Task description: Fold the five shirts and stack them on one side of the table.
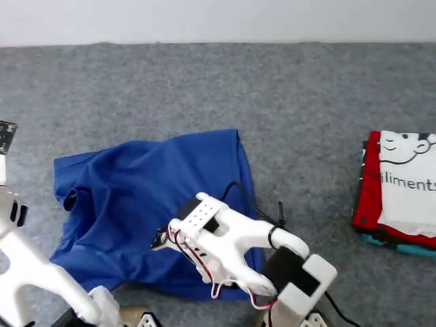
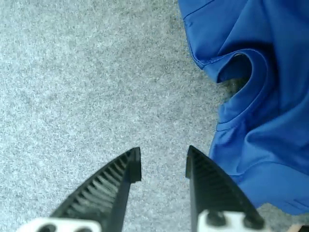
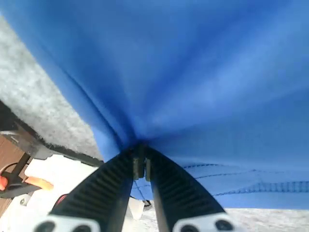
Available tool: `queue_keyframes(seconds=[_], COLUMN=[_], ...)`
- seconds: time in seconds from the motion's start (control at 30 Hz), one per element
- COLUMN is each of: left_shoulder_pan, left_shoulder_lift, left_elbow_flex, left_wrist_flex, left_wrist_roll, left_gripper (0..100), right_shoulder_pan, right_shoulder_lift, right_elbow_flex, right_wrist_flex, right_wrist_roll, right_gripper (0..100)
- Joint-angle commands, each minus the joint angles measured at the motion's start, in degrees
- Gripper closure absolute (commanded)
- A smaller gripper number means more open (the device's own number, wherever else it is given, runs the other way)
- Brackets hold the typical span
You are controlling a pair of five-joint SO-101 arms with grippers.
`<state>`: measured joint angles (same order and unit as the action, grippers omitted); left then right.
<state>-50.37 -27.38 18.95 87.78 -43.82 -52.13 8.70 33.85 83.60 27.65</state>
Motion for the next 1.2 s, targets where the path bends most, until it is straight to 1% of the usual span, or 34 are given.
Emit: queue_keyframes(seconds=[0.0,0.1,0.23,0.33,0.47,0.6,0.7,0.93,1.17], left_shoulder_pan=[-0.18,-0.09,-0.09,-0.09,-0.09,-0.26,-0.26,-0.09,-0.26], left_shoulder_lift=[-1.05,-1.05,-1.05,-1.05,-1.05,-1.05,-1.05,-0.97,-1.32], left_elbow_flex=[-1.89,-1.89,-1.89,-1.89,-1.8,-1.8,-1.8,-1.8,-0.13], left_wrist_flex=[-1.23,-1.23,-1.23,-1.23,-1.23,-1.23,-1.23,-1.23,-2.46], left_wrist_roll=[0.35,0.35,0.35,0.35,0.35,0.35,0.35,0.35,0.35], left_gripper=[84,84,84,84,84,84,84,84,84], right_shoulder_pan=[-0.66,-0.4,0.84,2.95,5.49,5.58,5.58,5.49,5.23], right_shoulder_lift=[-4.79,-8.04,-10.59,-8.92,-3.12,2.86,4.7,4.88,2.07], right_elbow_flex=[0.26,-0.7,-4.4,-5.1,-5.01,-4.92,-4.92,-4.92,-6.24], right_wrist_flex=[1.89,2.77,1.01,-2.07,-4.53,-2.33,0.48,7.43,8.31], right_wrist_roll=[0.79,0.88,0.53,0.53,0.62,0.44,0.53,0.79,0.26], right_gripper=[98.8,98.8,98.8,98.8,98.8,98.8,98.8,98.8,98.8])
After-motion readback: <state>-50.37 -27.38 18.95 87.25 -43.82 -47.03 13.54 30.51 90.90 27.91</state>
